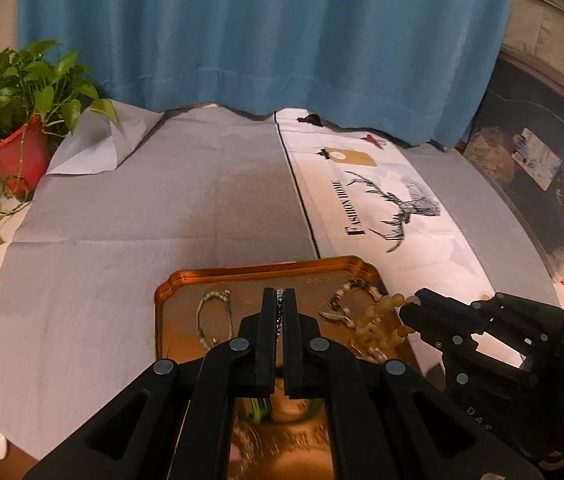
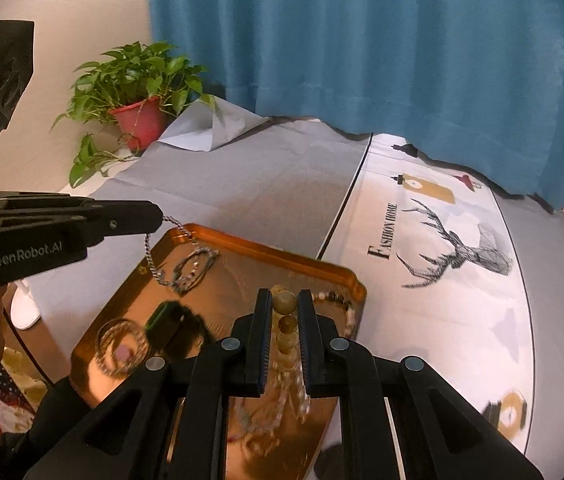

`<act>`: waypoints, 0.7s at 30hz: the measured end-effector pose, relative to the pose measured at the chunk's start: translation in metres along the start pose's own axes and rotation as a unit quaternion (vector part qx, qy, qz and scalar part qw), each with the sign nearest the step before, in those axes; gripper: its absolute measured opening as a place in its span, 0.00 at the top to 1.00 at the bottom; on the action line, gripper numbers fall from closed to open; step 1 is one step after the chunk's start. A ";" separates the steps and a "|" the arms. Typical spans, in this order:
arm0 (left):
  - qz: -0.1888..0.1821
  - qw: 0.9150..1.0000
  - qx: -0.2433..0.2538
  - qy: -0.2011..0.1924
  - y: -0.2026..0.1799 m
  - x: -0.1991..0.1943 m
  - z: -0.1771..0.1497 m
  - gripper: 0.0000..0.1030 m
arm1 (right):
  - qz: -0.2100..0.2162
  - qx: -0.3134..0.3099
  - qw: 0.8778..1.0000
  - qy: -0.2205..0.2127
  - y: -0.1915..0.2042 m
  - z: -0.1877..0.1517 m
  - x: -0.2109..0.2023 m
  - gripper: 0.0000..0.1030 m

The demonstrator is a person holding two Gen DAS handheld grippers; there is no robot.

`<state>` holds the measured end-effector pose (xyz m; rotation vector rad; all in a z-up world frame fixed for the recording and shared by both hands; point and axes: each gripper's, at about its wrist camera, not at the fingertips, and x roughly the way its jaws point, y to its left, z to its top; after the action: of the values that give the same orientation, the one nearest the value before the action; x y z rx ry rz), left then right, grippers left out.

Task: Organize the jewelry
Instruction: 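Lower both bracelets into the copper tray and open both tools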

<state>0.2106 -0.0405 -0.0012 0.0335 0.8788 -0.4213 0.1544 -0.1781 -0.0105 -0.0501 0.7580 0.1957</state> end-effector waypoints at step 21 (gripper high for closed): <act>0.167 0.985 0.027 0.026 -0.018 -0.029 -0.086 0.03 | -0.051 0.027 0.997 0.055 0.006 -0.057 -0.024 0.31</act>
<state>0.1239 -0.0298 -0.0323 0.2392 0.8944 -0.1313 0.0976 -0.1826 -0.0356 -0.0492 0.8684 0.0755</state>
